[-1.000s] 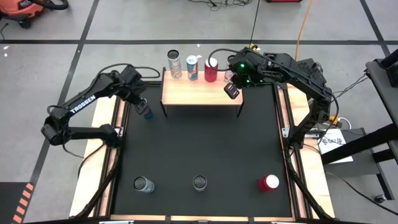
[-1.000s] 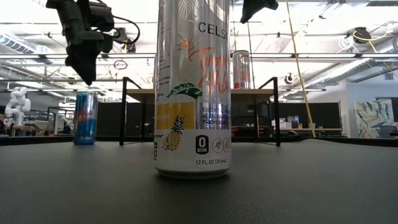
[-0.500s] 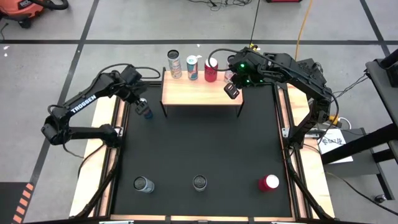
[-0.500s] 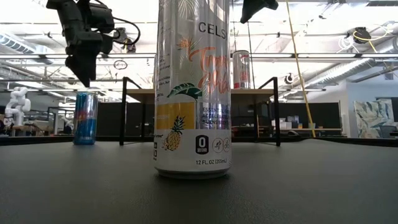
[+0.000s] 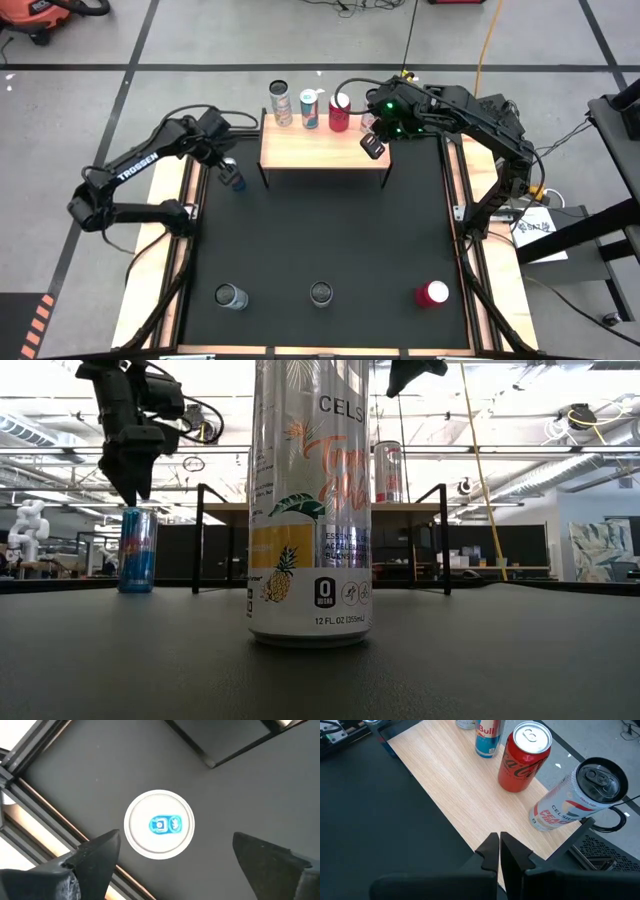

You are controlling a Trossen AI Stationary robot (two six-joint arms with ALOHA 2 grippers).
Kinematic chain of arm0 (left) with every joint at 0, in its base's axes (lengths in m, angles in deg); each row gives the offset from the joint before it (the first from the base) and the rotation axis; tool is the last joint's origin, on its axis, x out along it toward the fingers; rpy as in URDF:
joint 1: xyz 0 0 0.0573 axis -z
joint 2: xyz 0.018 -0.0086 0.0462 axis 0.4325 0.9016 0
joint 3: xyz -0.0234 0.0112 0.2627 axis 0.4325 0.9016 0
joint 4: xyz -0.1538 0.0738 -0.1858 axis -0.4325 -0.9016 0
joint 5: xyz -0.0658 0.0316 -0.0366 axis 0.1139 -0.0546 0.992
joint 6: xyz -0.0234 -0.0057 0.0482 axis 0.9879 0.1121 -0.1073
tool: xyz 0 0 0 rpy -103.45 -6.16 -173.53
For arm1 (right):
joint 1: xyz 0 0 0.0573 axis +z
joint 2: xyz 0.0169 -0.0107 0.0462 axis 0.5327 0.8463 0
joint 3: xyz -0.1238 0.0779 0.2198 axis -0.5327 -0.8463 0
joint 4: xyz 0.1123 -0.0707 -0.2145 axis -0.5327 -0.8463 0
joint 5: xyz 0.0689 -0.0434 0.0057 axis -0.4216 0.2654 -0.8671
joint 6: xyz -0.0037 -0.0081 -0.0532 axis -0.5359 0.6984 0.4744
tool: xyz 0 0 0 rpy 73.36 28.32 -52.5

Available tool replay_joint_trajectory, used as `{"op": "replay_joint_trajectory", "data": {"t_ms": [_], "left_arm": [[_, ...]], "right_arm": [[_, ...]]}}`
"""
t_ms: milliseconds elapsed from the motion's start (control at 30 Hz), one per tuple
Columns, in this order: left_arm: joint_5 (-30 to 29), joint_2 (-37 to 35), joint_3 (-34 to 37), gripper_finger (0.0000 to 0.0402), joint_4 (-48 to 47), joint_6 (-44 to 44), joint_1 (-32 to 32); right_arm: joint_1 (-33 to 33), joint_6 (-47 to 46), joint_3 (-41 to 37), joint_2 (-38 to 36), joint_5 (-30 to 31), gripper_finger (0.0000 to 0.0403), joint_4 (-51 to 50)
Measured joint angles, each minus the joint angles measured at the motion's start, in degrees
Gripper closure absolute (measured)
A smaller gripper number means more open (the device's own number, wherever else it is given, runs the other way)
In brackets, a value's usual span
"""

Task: Place canned beverage on shelf
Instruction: Put the blue soda can on the shelf

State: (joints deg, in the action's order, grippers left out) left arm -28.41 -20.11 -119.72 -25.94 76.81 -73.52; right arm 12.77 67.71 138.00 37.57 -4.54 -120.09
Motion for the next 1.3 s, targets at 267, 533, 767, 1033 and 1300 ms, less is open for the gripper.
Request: {"op": "replay_joint_trajectory", "data": {"t_ms": [267,533,767,1033,1300], "left_arm": [[-0.6,1.6,0.2,0.0022,1.9,-1.3,0.0],[-0.6,4.1,0.2,0.0022,2.2,-2.7,0.0],[-0.5,6.7,0.2,0.0022,2.0,-2.7,0.0],[-0.2,7.7,0.1,0.0022,1.2,-2.7,-0.6],[-0.1,7.7,0.1,0.0022,1.6,-2.7,-3.2]], "right_arm": [[0.0,0.0,0.0,0.0,0.0,0.0403,0.0],[0.0,0.0,0.0,0.0,0.0,0.0403,0.0],[0.0,0.0,0.0,0.0,0.0,0.0403,0.0],[0.0,0.0,0.0,0.0,0.0,0.0403,0.0],[0.0,0.0,0.0,0.0,0.0,0.0403,0.0]]}}
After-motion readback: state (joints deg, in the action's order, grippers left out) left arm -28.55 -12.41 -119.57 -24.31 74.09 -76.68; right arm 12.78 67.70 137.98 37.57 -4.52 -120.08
